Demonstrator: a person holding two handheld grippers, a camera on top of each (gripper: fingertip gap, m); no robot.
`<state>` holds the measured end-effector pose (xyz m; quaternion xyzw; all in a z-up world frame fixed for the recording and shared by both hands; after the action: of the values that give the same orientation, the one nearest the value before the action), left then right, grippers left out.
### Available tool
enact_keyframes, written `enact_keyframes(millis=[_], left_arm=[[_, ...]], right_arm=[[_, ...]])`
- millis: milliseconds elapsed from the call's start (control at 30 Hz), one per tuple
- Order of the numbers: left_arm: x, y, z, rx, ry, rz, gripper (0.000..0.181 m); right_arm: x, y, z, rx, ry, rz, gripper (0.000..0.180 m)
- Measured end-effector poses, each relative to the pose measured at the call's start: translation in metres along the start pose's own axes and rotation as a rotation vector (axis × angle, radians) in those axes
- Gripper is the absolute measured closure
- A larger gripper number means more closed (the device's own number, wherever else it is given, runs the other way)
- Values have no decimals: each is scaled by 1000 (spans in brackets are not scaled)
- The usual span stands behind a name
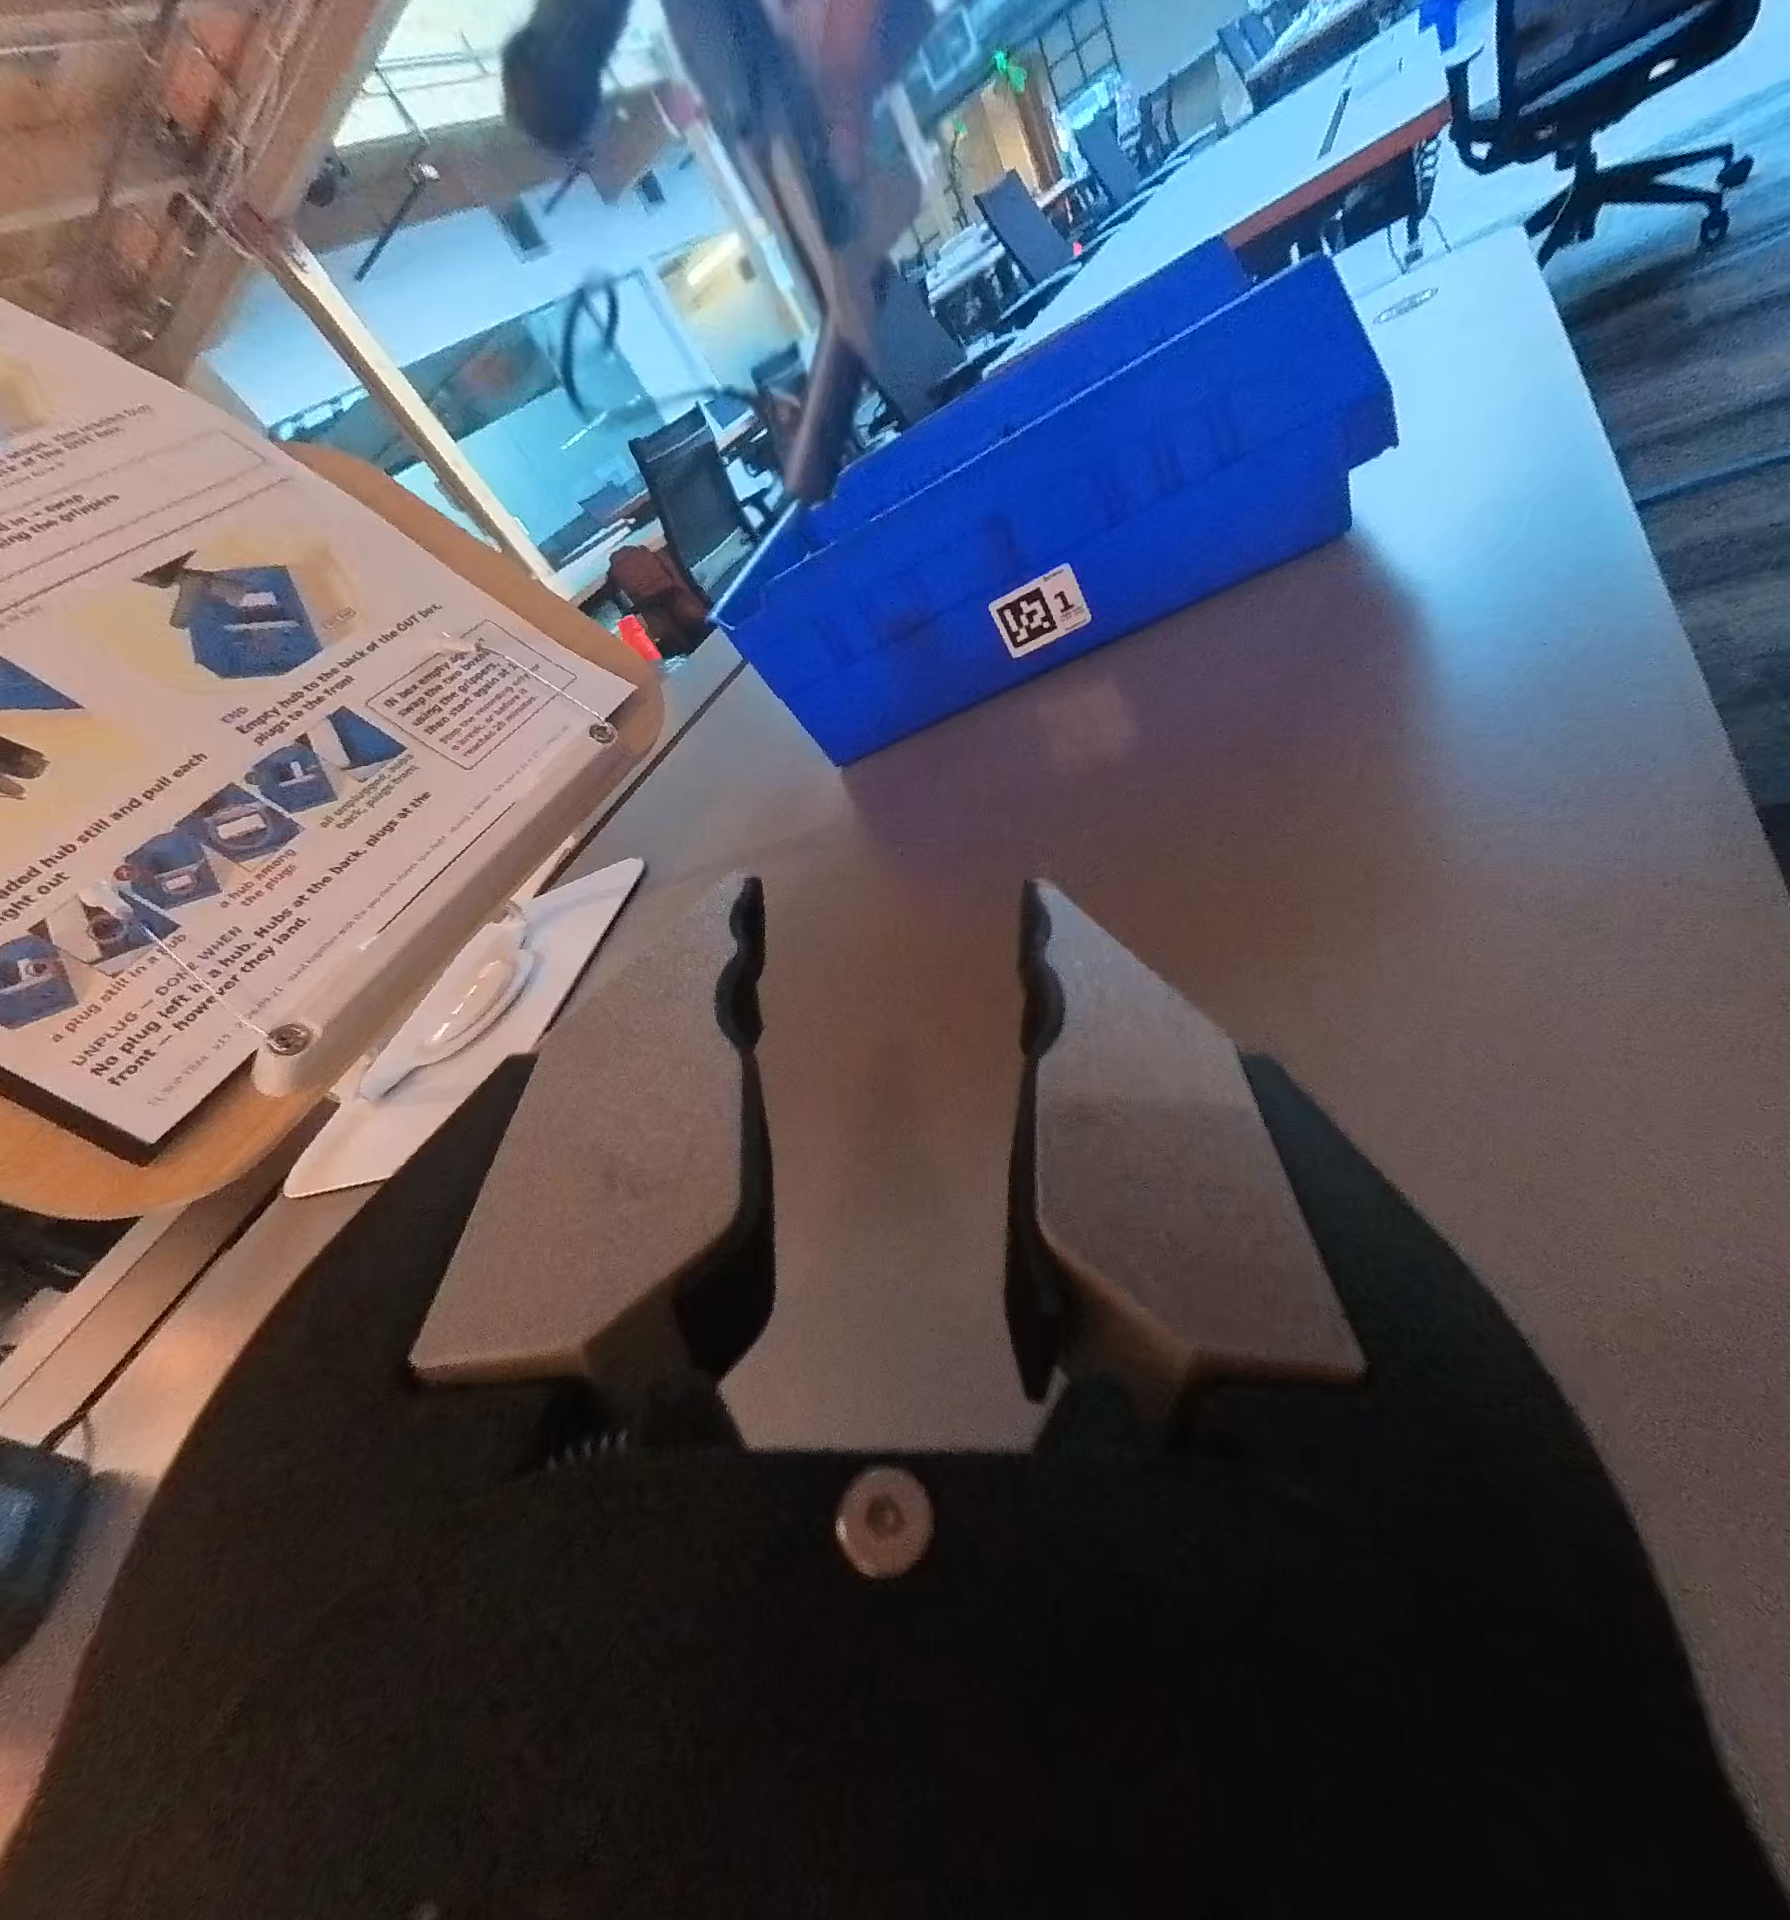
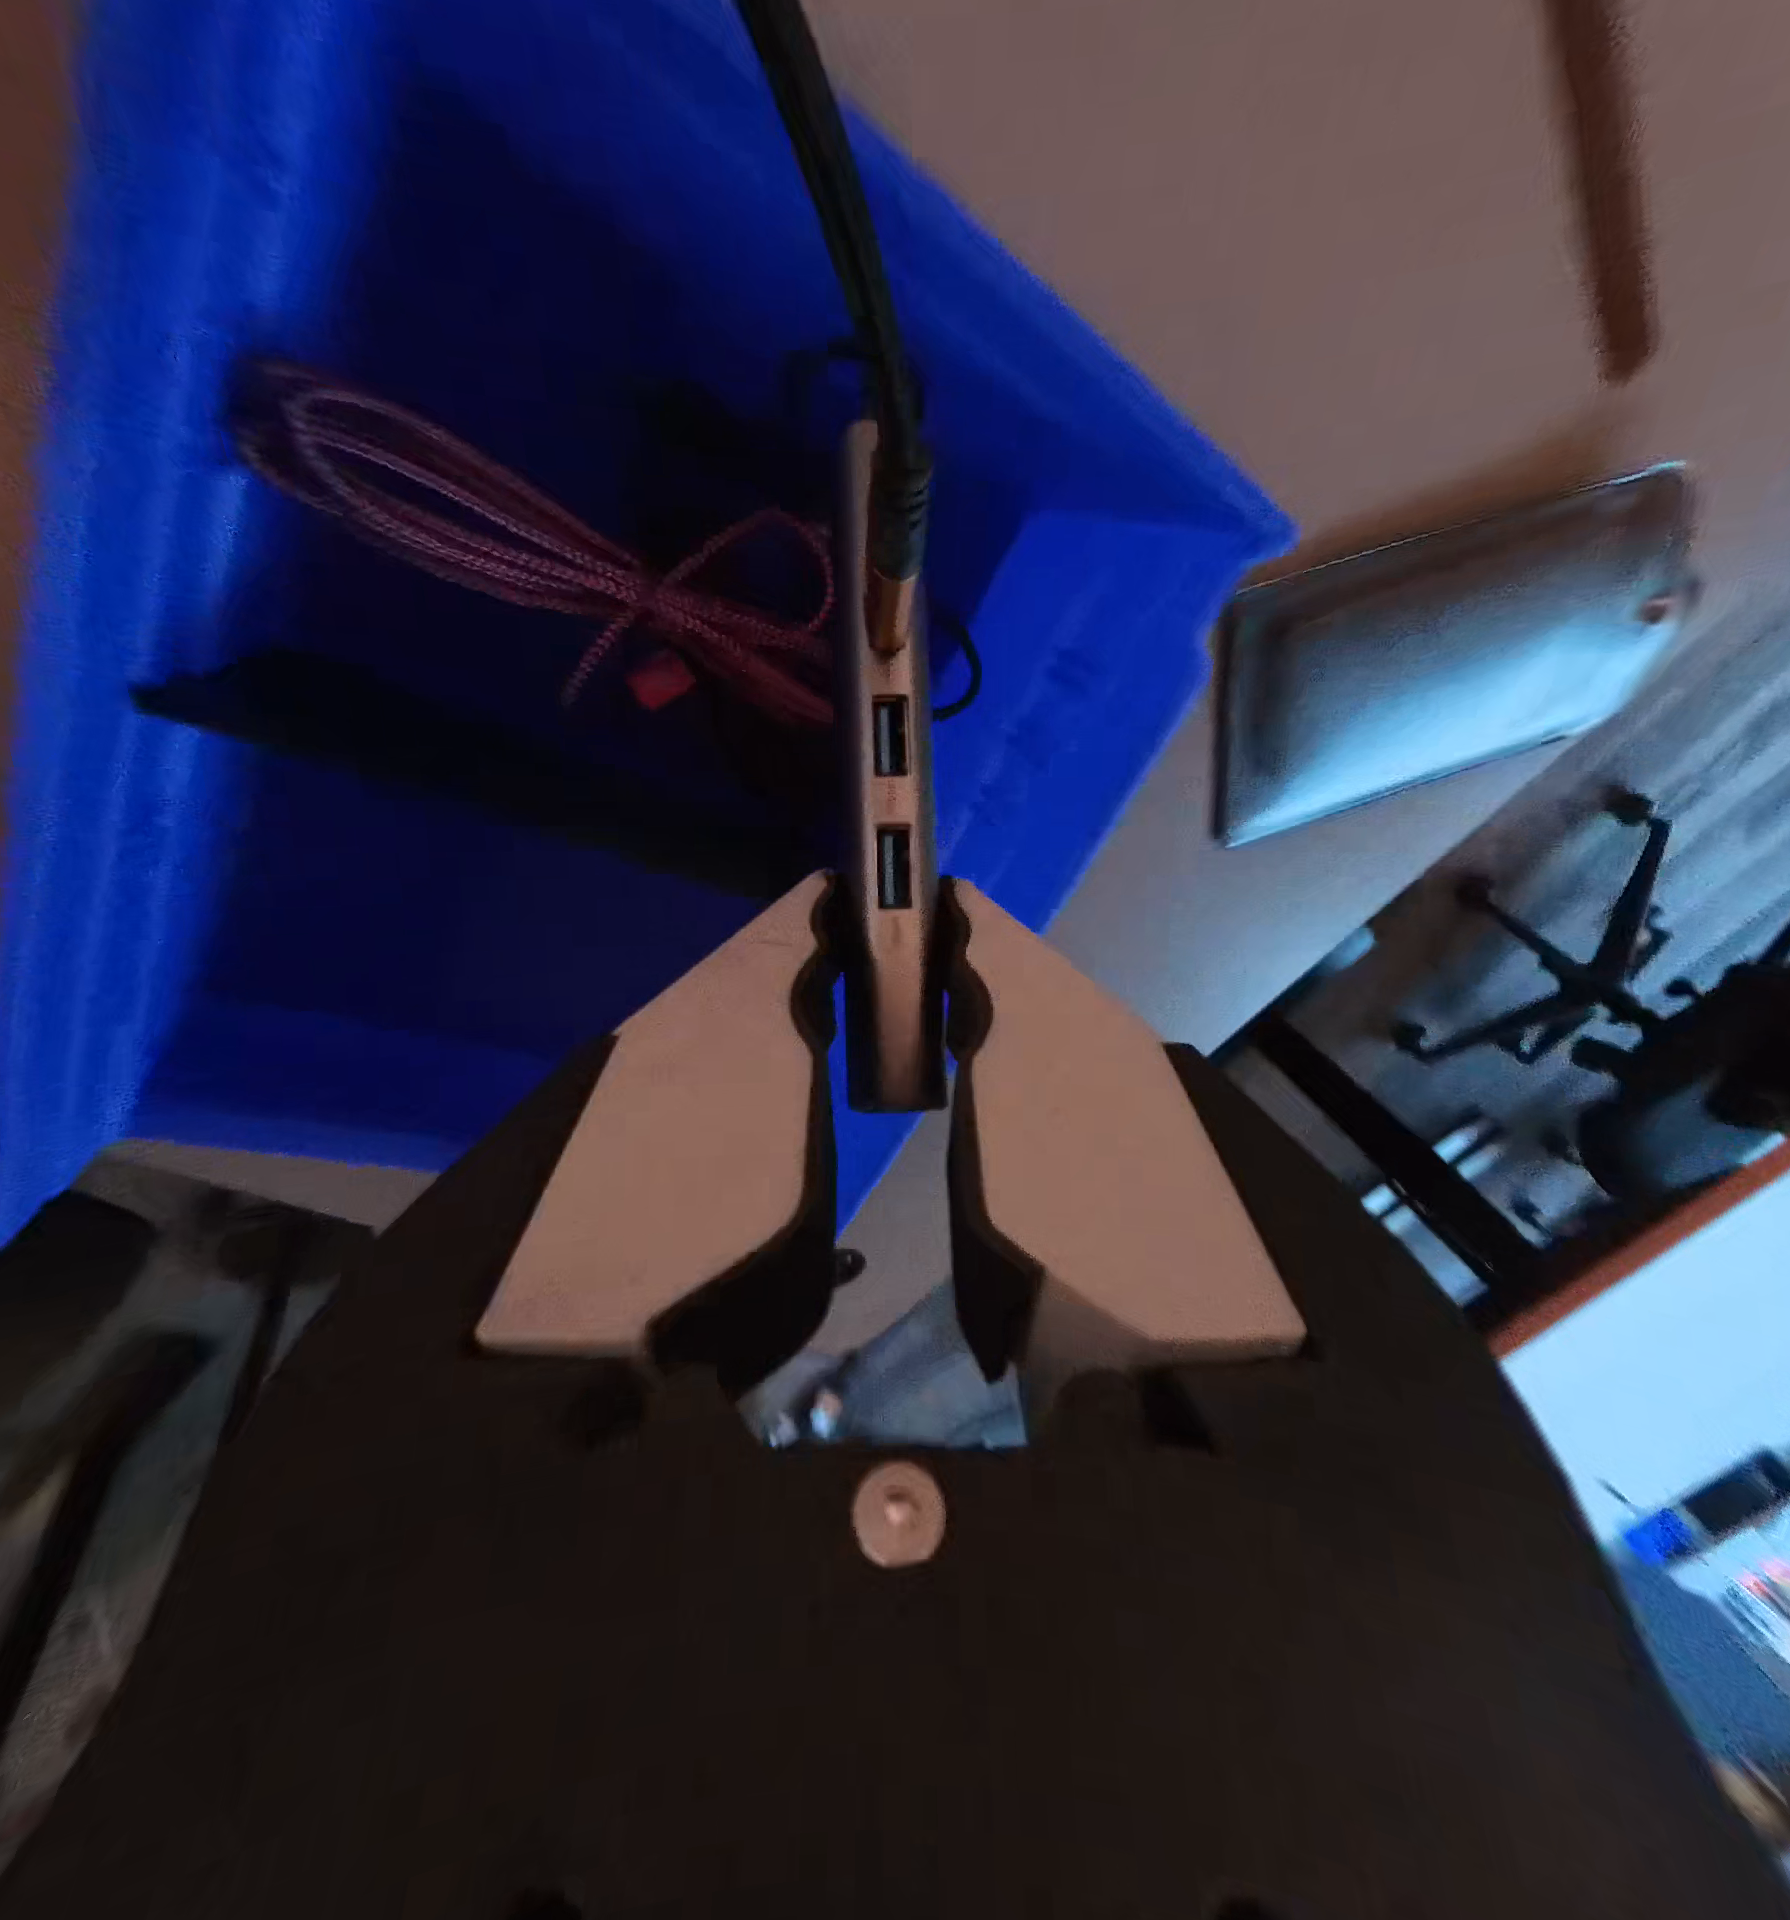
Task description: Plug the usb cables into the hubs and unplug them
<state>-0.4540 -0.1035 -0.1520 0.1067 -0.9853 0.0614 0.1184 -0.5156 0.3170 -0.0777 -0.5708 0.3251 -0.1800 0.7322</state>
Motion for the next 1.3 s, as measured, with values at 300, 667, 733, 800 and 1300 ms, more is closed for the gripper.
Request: enact_keyframes(millis=[300,667,733,800,1300], left_arm=[[4,-1,0,6,-3,-17,136],[7,1,8,84,-25,-43,126],[8,1,7,82,5,-71,127],[8,2,8,92,-14,-91,127],[8,-133,-86,125,-284,-424,114]], right_arm=[[4,112,-7,318,-106,-62,163],[19,-22,21,-358,197,177,124],[51,-50,30,-604,237,220,128],[90,-70,42,-847,249,251,123],[229,-8,79,-1120,428,312,62]])
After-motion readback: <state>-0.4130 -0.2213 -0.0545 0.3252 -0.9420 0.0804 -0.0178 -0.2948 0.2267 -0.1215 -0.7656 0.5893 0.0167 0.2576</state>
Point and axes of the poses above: each gripper's, where its closed fingertips meet, y out along the fingers, z out of its underside, x = y × z across the jaws, the point moved 4 cm from there along -y, back along the fingers, and after that the axes turned 15 degrees about -y, right-handed, at the moved point
